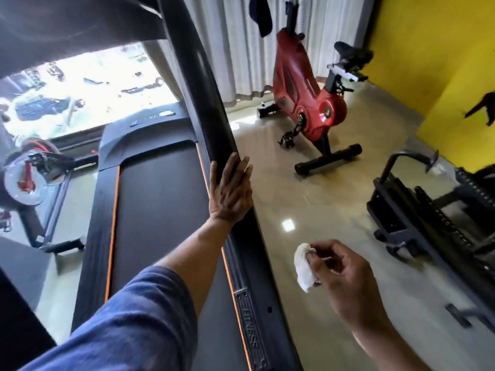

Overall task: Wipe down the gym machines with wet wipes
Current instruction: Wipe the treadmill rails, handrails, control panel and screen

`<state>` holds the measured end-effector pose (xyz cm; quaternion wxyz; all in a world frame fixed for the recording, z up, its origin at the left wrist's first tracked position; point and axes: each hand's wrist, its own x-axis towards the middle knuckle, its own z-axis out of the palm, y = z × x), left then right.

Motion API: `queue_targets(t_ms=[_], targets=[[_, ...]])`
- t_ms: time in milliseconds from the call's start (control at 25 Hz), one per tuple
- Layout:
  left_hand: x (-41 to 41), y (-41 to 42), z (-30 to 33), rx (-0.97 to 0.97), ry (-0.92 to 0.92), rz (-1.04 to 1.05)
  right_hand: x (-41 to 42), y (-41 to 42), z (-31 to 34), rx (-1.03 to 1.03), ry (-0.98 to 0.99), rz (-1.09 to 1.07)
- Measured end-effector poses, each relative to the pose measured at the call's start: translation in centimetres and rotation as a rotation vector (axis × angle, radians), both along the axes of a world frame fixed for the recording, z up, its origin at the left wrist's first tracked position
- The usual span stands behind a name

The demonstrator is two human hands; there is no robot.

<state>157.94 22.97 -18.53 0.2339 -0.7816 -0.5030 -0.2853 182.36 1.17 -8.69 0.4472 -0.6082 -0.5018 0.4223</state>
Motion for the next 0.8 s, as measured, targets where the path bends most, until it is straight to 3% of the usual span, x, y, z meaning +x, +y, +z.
queue_targets(t_ms=[320,480,680,800], targets=[[1.3,-0.9,1.5,-0.145,0.091,0.255,5.2,9.4,1.1,0.034,0.005,0.325],[2.6,-2.0,2.7,-0.251,0.127,0.319,7.4,13.6,2.2,0.118,0.014,0.343],[3.0,-1.5,5.2,-0.238,-0.310,0.484,9.6,16.5,-1.8,0.010,0.073,0.287],[3.4,0.6,5.3,-0.179,-0.415,0.576,8.8,18.6,-4.6,-0.077,0.070,0.347]])
